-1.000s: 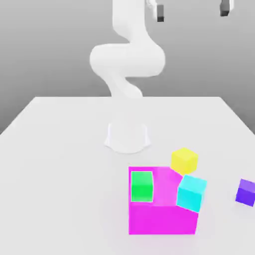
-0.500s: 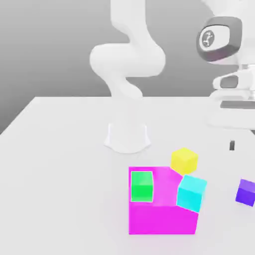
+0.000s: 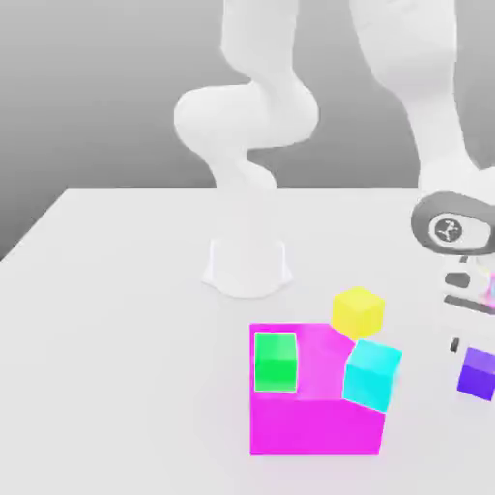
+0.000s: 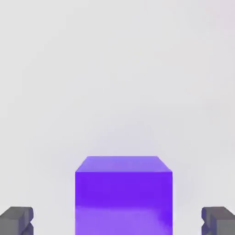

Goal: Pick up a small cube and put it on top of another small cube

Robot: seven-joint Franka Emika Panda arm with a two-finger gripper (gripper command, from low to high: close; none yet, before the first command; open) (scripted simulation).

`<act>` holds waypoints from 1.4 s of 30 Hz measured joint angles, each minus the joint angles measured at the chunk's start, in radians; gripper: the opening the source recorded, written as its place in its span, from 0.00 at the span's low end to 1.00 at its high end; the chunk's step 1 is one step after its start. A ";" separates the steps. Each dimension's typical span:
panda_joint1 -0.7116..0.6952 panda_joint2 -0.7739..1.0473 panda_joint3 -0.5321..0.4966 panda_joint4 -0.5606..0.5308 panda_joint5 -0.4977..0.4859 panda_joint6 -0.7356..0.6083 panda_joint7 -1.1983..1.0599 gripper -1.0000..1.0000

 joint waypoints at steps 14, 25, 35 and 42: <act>-0.163 -0.264 0.177 -0.088 0.285 -0.150 -0.266 0.00; -0.183 -0.678 0.078 -0.243 0.628 -0.361 -0.754 0.00; -0.117 -0.989 -0.111 -0.386 0.760 -0.518 -1.057 0.00; -0.126 -0.850 -0.090 -0.454 0.774 -0.310 -1.071 1.00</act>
